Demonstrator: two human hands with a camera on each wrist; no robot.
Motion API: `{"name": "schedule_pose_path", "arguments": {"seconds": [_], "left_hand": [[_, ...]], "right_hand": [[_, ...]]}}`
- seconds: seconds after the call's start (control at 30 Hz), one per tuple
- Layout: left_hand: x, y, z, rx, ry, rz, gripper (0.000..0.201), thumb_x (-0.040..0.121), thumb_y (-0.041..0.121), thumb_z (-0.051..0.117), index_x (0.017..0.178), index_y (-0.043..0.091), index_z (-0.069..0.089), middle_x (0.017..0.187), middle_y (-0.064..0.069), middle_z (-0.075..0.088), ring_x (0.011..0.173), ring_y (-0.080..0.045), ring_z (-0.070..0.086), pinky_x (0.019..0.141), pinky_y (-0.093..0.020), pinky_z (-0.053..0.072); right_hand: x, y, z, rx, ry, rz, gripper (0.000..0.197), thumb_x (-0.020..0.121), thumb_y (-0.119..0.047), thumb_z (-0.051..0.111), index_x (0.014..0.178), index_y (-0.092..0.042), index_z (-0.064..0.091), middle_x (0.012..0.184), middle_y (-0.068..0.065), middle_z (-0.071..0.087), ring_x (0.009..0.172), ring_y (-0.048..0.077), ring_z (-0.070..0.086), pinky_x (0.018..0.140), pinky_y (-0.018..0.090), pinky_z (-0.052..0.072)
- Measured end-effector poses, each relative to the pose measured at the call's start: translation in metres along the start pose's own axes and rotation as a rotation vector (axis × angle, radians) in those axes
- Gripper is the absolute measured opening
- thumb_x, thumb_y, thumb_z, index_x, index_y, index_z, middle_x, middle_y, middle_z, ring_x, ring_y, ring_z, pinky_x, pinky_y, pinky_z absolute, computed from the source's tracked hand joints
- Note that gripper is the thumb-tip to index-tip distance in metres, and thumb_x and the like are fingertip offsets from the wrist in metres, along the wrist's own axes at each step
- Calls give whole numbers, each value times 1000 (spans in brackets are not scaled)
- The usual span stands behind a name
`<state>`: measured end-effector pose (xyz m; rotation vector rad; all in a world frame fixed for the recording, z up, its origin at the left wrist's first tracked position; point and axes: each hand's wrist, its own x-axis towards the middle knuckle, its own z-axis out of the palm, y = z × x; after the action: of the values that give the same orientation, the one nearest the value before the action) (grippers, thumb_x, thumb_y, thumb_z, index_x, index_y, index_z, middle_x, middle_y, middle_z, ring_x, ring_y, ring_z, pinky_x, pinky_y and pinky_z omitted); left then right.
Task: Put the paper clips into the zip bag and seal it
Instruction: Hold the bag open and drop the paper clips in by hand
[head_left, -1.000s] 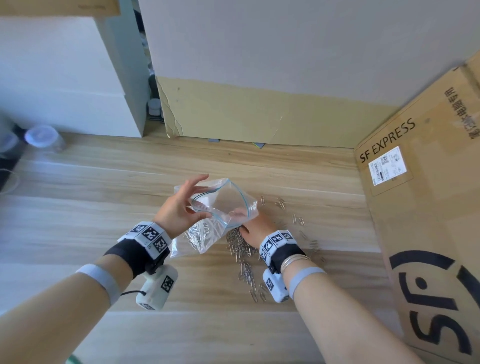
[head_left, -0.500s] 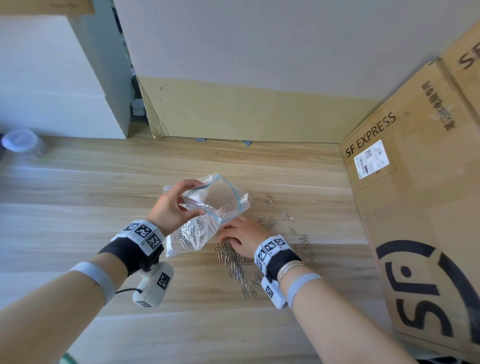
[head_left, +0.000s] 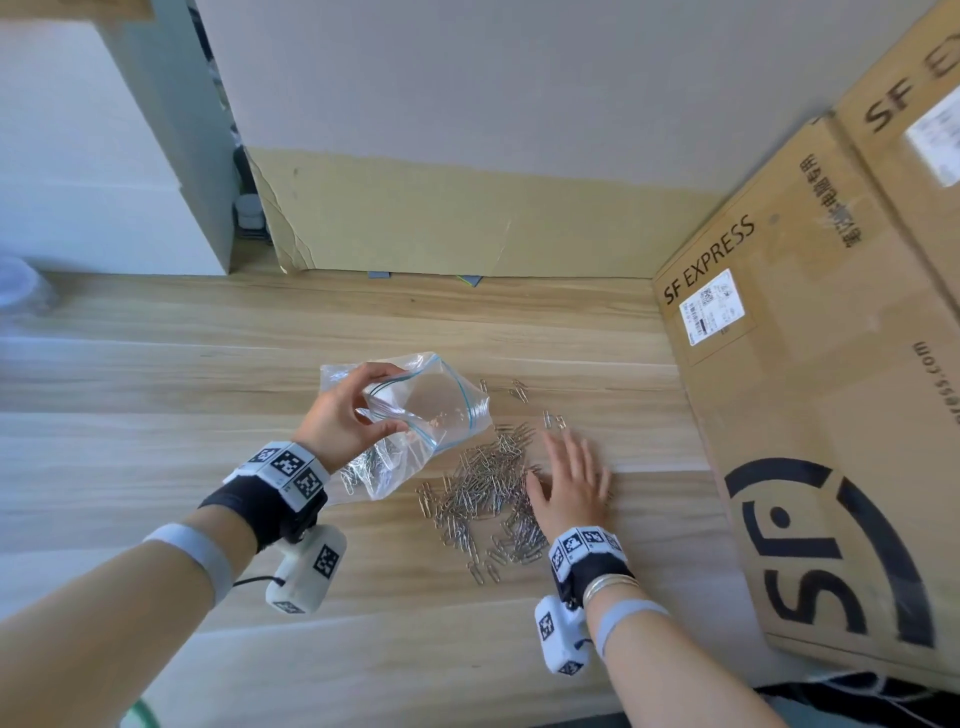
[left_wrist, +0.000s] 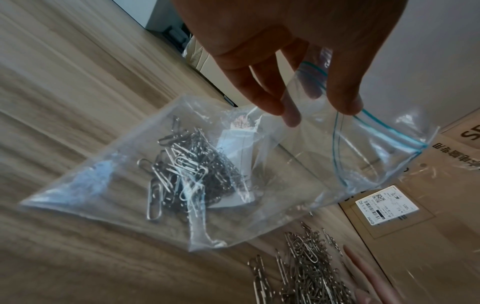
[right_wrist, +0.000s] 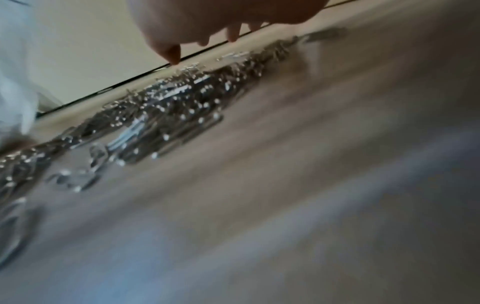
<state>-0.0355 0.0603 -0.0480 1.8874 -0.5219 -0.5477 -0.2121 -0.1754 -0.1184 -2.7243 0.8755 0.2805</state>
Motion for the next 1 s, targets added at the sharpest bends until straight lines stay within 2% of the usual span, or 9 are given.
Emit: {"name": "schedule_pose_path", "arguments": {"seconds": [0.1,0.2,0.33,0.4,0.53,0.67,0.83,0.9,1.0], "left_hand": [[0,-5,-1,19,2,0,54,67,9,78,110,29,50,110,25,51,51,10,50,53,-4,40],[-1,-6,-2,14,4,1,56,67,9,78,104,40,48,107,32,52,50,8,49,54,-5,40],[-2,-5,-2,28,4,9,58,68,8,77,102,42,46,110,27,51,49,8,49,53,-5,40],[-2,-4,-2,34,5,8,58,68,8,77,101,44,45,109,28,50,50,8,49,55,-5,41],[-3,-5,-2,14,17,-4,57,68,8,77,99,45,46,99,46,52,50,6,48,53,-5,39],[-4,-5,-1,11,30,11,59,68,6,77,98,46,46,99,39,55,50,4,47,52,-5,39],[-4,-5,0,9,29,-5,57,68,8,77,95,49,48,99,51,49,52,8,49,53,-4,39],[-4,-6,0,11,31,-4,56,68,8,77,97,45,47,99,41,55,54,12,49,55,-4,40],[-4,-5,0,19,31,5,56,69,8,77,99,44,45,107,28,51,54,15,49,56,-3,40]], "right_hand": [[-6,-5,14,38,22,69,65,86,-50,34,143,-29,10,155,-1,6,142,18,0,114,47,-1],[-3,-19,20,91,49,-17,71,80,-55,18,143,-21,16,154,2,12,142,19,4,115,42,0],[5,-41,13,312,-18,-145,59,91,-33,43,143,-20,17,154,0,9,142,17,3,117,40,9],[7,-44,7,369,-45,-172,58,91,-33,46,142,-23,20,154,-1,10,142,17,7,116,42,15],[7,-37,-3,4,-115,-157,75,74,-73,30,139,-44,6,153,-6,9,138,25,12,111,53,15],[8,-43,-3,-206,-234,-274,79,73,-77,35,136,-49,-3,153,-4,3,135,31,13,105,55,21],[18,-50,2,-323,-202,-437,61,86,-62,32,139,-38,13,147,7,20,121,31,34,96,43,40],[23,-52,1,-302,-210,-477,53,90,-51,36,137,-33,21,142,10,26,117,30,39,95,41,42],[28,-52,0,-253,-231,-500,44,92,-38,41,133,-25,29,140,10,29,119,30,40,95,43,44]]}}
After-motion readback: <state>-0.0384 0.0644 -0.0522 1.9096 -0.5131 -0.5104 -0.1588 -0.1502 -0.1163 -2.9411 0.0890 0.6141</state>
